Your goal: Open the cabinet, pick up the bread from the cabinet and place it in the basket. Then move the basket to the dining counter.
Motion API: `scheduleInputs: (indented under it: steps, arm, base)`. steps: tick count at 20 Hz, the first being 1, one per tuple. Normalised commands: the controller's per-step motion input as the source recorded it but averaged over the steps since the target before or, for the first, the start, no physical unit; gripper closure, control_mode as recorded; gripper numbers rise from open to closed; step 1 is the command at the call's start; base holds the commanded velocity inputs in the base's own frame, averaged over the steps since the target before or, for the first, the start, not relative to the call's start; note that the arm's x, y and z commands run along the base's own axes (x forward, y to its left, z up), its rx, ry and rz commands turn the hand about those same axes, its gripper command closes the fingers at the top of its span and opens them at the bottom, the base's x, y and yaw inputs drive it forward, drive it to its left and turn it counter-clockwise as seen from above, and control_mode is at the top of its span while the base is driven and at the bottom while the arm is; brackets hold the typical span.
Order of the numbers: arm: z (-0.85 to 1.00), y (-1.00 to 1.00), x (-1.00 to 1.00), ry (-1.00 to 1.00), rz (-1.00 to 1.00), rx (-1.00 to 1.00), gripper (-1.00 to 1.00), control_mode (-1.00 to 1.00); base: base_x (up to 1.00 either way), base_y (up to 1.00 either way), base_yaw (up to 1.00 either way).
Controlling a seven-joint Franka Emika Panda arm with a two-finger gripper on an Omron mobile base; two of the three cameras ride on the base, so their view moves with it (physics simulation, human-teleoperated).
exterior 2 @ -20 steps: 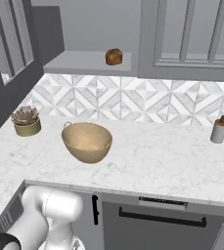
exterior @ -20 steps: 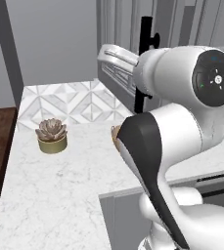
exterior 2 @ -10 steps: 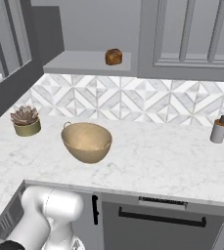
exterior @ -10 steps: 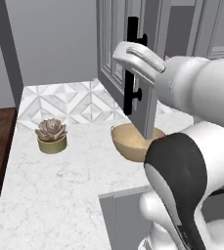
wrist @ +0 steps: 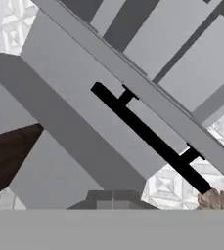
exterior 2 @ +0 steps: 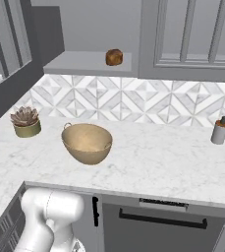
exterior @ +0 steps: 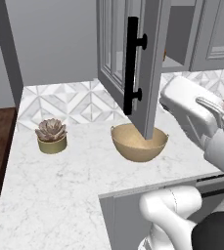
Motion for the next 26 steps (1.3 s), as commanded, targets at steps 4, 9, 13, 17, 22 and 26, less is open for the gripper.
scheduleInputs:
  steps: [4, 9, 13, 17, 22, 26]
  arm:
    - [0.13, -0.97, -0.08, -0.14, 0.34, 0.5, 1.0, -1.0]
    - [0.0, -0.59, 0.25, -0.01, 0.47, 0.56, 1.0, -1.0]
    - [0.0, -0.44, 0.74, -0.07, 0.53, 0.55, 1.0, -1.0]
    - [-0.04, -0.41, 0.67, 0.0, 0.51, 0.51, 1.0, -1.0]
    - [-0.37, -0.02, 0.98, 0.13, 0.4, 0.26, 1.0, -1.0]
    - [-0.27, 0.0, 0.63, 0.24, 0.3, 0.03, 1.0, -1.0]
  base:
    - [0.0, 0.0, 0.0]
    - [0.0, 0.0, 0.0]
    - [0.0, 0.0, 0.0]
    - [0.0, 0.0, 0.0]
    - [0.0, 0.0, 0.0]
    - [0.0, 0.0, 0.0]
